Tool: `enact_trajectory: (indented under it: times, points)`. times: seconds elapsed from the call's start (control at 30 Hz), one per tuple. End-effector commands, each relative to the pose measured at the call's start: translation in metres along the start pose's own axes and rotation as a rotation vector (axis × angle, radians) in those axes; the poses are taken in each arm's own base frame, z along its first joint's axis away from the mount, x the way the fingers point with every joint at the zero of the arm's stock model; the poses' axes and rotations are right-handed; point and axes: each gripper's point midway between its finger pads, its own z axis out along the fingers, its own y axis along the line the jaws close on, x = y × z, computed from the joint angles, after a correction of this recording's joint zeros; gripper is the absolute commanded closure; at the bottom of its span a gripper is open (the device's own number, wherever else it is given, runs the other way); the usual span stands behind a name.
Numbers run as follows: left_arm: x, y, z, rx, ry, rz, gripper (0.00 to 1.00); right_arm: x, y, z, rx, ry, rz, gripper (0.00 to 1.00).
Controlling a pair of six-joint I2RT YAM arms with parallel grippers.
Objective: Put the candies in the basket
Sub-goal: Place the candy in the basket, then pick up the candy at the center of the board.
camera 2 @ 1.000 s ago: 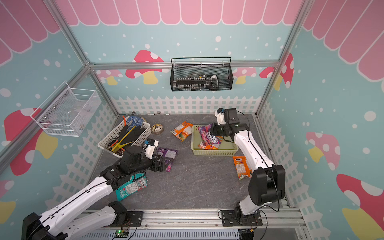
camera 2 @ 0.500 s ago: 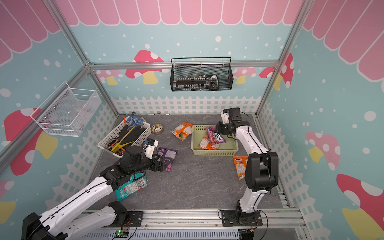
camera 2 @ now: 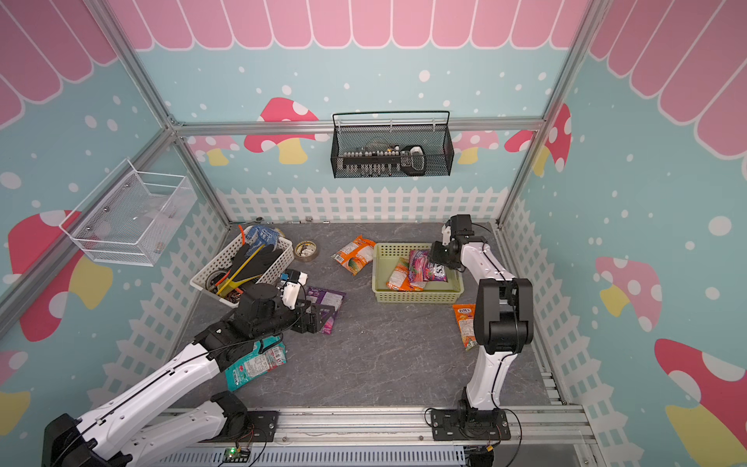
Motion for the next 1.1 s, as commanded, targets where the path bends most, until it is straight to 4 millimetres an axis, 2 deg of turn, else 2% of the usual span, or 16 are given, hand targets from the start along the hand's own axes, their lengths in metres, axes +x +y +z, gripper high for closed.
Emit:
enact_trajectory:
  times: [0.0, 0.1, 0.3, 0.4, 0.5, 0.57, 0.6, 0.67, 0.77, 0.8, 0.9, 0.93, 1.0, 1.07]
  points:
    - [0.005, 0.012, 0.001, -0.05, 0.012, 0.01, 0.01, -0.009, -0.007, -0.008, 0.058, -0.023, -0.018, 0.44]
    - [0.004, 0.016, 0.001, -0.078, 0.011, 0.005, 0.01, -0.01, -0.015, -0.013, 0.112, -0.02, -0.028, 0.4]
    - [0.003, 0.035, 0.001, -0.176, -0.008, -0.035, 0.01, -0.016, -0.021, -0.041, 0.19, -0.052, -0.041, 0.34]
    - [0.005, 0.046, 0.0, -0.233, -0.022, -0.091, 0.01, -0.016, -0.016, -0.059, 0.191, -0.078, -0.03, 0.29]
    - [0.013, 0.065, 0.0, -0.318, -0.042, -0.214, 0.01, -0.011, 0.002, -0.077, 0.143, -0.112, -0.032, 0.15]
    - [0.024, 0.078, 0.001, -0.367, -0.047, -0.329, 0.01, -0.006, 0.02, -0.089, 0.09, -0.146, -0.042, 0.04]
    - [0.03, 0.082, 0.003, -0.381, -0.038, -0.371, 0.01, -0.001, 0.027, -0.092, 0.064, -0.153, -0.045, 0.02]
    - [0.041, 0.094, 0.007, -0.416, -0.024, -0.444, 0.11, 0.009, 0.05, -0.099, -0.013, -0.174, -0.057, 0.01]
    - [0.05, 0.108, 0.017, -0.429, 0.007, -0.467, 0.27, 0.028, 0.086, -0.103, -0.109, -0.185, -0.1, 0.01]
    - [0.052, 0.117, 0.019, -0.448, 0.018, -0.472, 0.3, 0.039, 0.102, -0.102, -0.139, -0.174, -0.124, 0.01]
    - [0.054, 0.153, 0.018, -0.535, 0.02, -0.52, 0.5, 0.069, 0.147, -0.099, -0.225, -0.135, -0.2, 0.01]
    - [0.054, 0.161, 0.019, -0.535, 0.017, -0.542, 0.51, 0.081, 0.162, -0.097, -0.261, -0.12, -0.22, 0.01]
    - [0.052, 0.169, 0.022, -0.508, 0.004, -0.567, 0.55, 0.105, 0.191, -0.094, -0.349, -0.094, -0.255, 0.01]
    - [0.05, 0.167, 0.028, -0.442, 0.002, -0.569, 0.58, 0.128, 0.219, -0.091, -0.429, -0.076, -0.283, 0.01]
